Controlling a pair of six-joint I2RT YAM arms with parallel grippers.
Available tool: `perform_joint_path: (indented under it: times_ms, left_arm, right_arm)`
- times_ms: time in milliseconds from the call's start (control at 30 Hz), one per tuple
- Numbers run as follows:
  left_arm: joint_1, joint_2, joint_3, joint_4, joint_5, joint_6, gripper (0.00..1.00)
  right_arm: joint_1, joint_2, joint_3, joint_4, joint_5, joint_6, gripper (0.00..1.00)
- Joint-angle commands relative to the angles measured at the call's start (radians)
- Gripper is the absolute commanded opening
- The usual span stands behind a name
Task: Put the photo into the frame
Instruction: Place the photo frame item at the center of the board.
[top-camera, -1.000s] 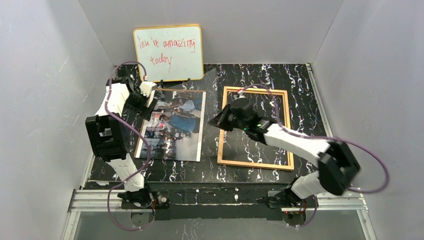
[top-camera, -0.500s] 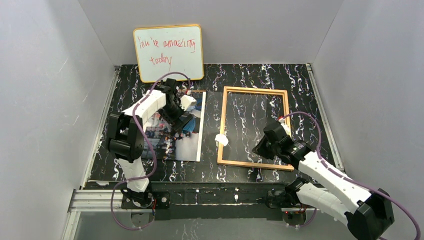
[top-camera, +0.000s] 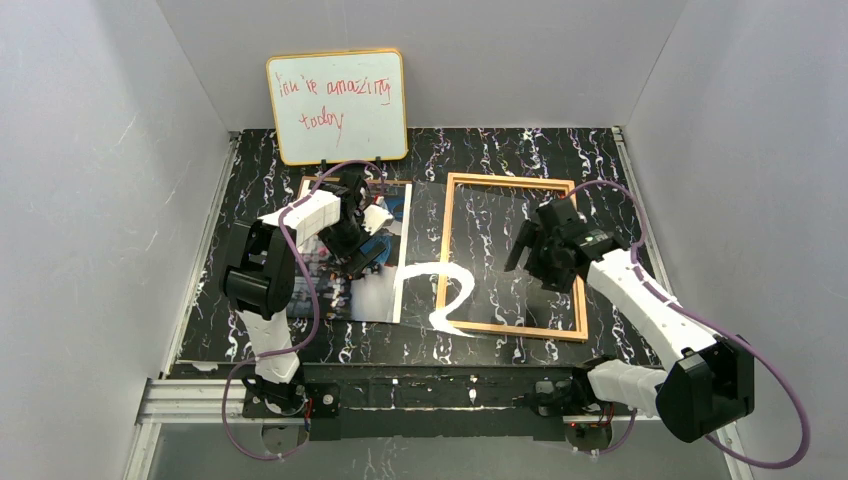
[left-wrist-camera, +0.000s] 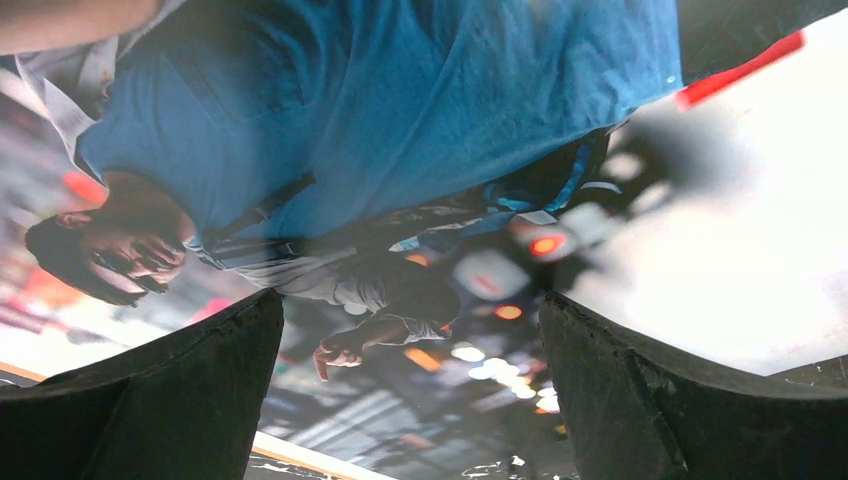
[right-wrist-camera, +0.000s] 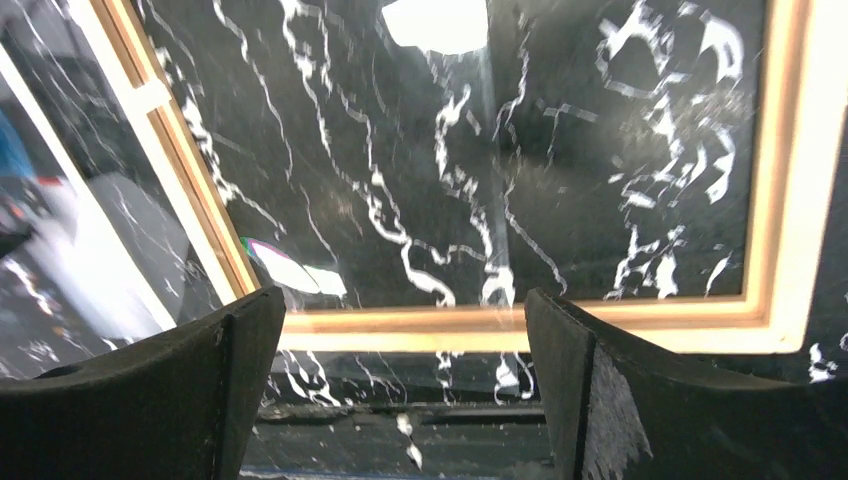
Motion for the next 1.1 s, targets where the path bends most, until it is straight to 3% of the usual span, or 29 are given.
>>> perform_joint_path:
  times_ms: [0,333,833,1067]
  left_arm:
    - [-0.016,-0.006,0.012,0.001,-0.001,-0.012,0.98]
    - [-0.062,0.041,0.149,-0.031,0.067,-0.067,0.98]
    - [-0.144,0.174,0.181,0.022,-0.009,-0.081,0.98]
    - [-0.173,0.199,0.165,0.044,-0.022,-0.089,0.98]
  right_arm:
    - [-0.167,-0.008,0.035,0.055,-0.12,-0.151,0.99]
    - [-0.404,0.218,-0.037,0.253,-0.468,-0.286,0.99]
    - [-0.411,0.224,-0.274,0.285,-0.632,-0.278,0.98]
    - [-0.411,0.235,-0.371,0.46,-0.772,-0.207,0.96]
